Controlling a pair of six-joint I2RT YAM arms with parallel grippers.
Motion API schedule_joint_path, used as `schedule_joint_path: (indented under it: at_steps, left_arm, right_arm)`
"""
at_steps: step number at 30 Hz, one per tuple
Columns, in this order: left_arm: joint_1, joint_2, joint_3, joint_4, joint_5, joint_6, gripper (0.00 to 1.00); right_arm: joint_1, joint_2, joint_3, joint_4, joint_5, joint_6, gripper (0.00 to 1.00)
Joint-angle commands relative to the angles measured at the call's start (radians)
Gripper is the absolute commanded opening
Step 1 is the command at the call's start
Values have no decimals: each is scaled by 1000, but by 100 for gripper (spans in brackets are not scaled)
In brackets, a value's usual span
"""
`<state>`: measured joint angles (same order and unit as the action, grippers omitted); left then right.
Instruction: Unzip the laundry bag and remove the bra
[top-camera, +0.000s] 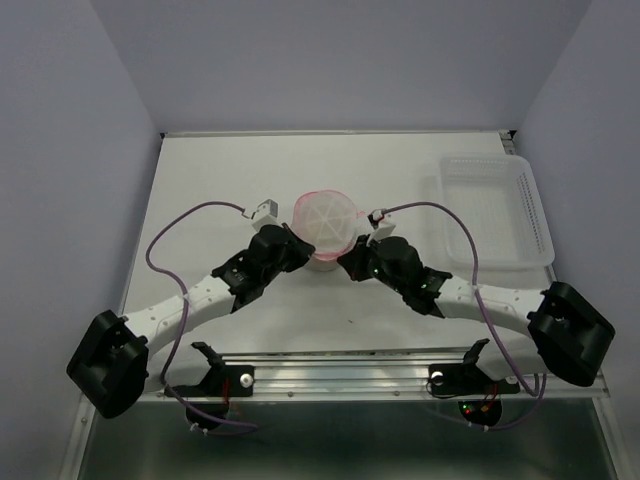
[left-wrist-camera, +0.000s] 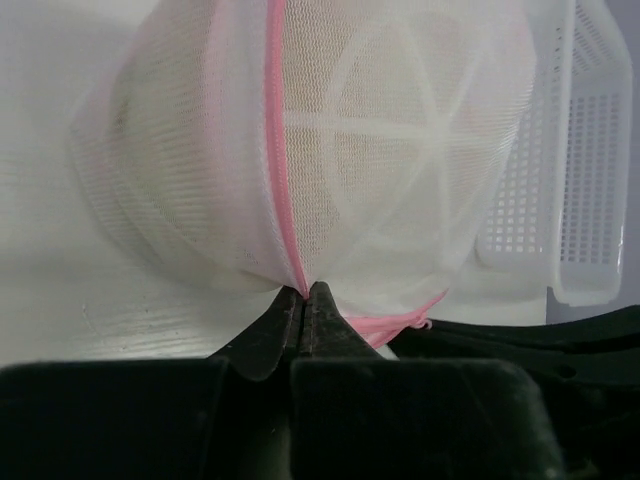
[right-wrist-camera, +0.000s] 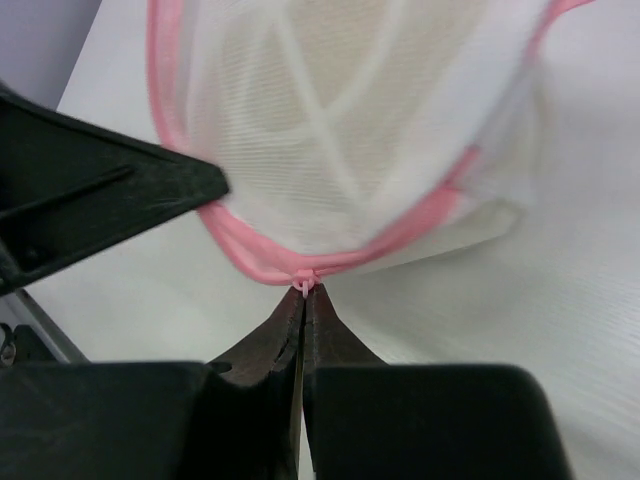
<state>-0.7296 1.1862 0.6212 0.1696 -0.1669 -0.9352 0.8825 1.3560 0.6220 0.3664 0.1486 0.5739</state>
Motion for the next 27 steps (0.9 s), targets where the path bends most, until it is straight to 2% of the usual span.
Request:
schedule_joint_path:
  at_steps: [1,5,7,11,16,17,18,19,21,22,23,24,26,27]
  left_arm:
    - [41,-114,-23,-38,-57,62,0]
    - [99,-210,-72,-87,-39,117,0]
    - [113,-240,-84,-125,-37,133,0]
    - [125,-307,-139,-151,-17,151,0]
    - [125,-341,-179,-140,38,124,2]
    - [125,-361,-186,-137,55,119,10]
    - [127,-372,-187,-133,64,115,32]
    - [125,-401,-189,-133,81,110,47]
    - [125,-431,-181,-137,89,111,75]
    - [125,-445,-173,-162,86,121,93]
    - [125,-468,-144,-177,60,128,98]
    - [125,-476,-126,-218,40,137,99]
    - [128,-487,-57,-297,-8,183,99]
    - [136,-485,-32,-329,-19,203,99]
  right_arm:
    - [-83,-101,-45,-13,86,-34,1]
    - [-248,-159,-80,-50,31,6,1]
    - [-287,-176,-87,-58,10,18,1]
    - [-297,-169,-53,-67,-21,3,1]
    - [-297,-94,1,-67,-187,-51,1]
    - [-297,-87,2,-67,-202,-65,2]
    - [-297,-84,-4,-67,-216,-72,4]
    - [-297,-86,-8,-69,-222,-94,5]
    - [-297,-98,-11,-90,-230,-114,14]
    - [-297,-115,-11,-127,-222,-118,24]
    - [-297,-127,-11,-147,-213,-117,42]
    - [-297,-142,-13,-164,-204,-118,52]
    - [-297,-187,-10,-231,-170,-126,59]
    - [-297,-202,-7,-253,-155,-134,67]
